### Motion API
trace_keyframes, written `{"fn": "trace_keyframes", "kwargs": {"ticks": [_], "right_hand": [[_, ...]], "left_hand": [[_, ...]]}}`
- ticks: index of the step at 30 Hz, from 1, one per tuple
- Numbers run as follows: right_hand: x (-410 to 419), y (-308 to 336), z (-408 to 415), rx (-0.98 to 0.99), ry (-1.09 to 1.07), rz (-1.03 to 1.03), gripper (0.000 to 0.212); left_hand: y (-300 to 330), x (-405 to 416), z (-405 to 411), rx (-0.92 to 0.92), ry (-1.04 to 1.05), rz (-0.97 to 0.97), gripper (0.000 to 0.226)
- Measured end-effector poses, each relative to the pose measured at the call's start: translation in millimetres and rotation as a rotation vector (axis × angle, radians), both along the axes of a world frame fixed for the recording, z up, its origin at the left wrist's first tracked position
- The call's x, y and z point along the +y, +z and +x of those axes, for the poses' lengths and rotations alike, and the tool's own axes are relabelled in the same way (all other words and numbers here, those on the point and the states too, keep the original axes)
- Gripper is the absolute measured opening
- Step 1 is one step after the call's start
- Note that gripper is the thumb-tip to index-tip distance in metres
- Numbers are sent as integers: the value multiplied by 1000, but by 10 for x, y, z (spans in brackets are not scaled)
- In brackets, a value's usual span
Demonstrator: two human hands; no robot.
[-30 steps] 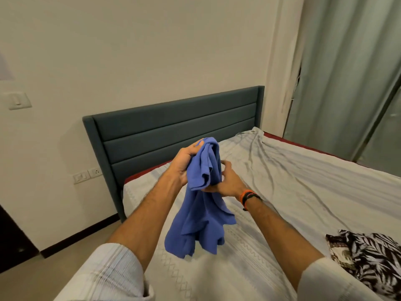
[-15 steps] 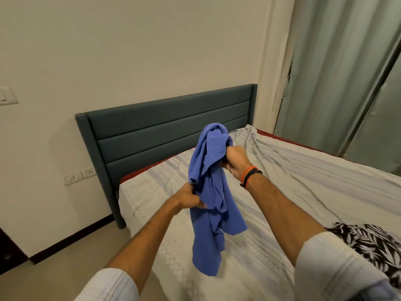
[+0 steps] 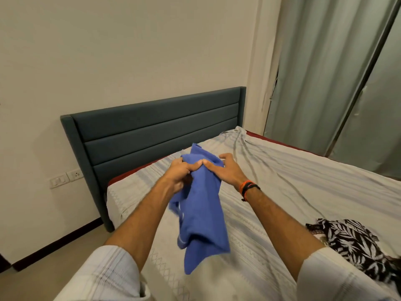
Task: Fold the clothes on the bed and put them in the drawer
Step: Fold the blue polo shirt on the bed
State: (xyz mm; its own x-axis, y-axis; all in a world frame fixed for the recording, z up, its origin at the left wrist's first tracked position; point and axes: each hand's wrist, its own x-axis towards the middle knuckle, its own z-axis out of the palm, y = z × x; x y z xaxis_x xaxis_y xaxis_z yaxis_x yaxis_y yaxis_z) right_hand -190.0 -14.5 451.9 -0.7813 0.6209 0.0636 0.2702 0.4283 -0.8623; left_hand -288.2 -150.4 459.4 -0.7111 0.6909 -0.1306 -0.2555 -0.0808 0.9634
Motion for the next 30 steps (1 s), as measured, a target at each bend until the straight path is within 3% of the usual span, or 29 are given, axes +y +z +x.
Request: {"fn": "trace_keyframes", "kwargs": {"ticks": [3, 6, 9, 11, 16, 18, 22, 27, 28, 30], "right_hand": [[-15, -10, 150, -54, 78, -81, 80], [12, -16, 245, -36, 214, -190, 61], [76, -25, 239, 108, 121, -215, 50], [109, -15, 205, 196, 57, -338, 42], [119, 16, 129, 200, 4, -429, 22], [110, -6, 97, 177, -3, -496, 29], [182, -116, -16, 123, 94, -783, 66], [256, -141, -108, 119, 144, -836, 77], [235, -101, -85, 137, 155, -840, 76], [143, 21, 16, 155, 178, -837, 65]], "left_hand": [[72, 74, 72, -123, 36, 167, 28], [95, 131, 147, -116, 12, 246, 32], [65, 149, 242, -24, -45, 160, 22], [29, 111, 277, 70, -110, 37, 20], [-43, -31, 282, 293, -201, -163, 24], [-58, -91, 284, 301, -234, -175, 34], [-59, -153, 313, 338, -206, -172, 43], [-101, -123, 302, 632, -220, -388, 76], [-140, -97, 293, 693, -138, -431, 74], [-209, -46, 266, 732, 136, -408, 43]]}}
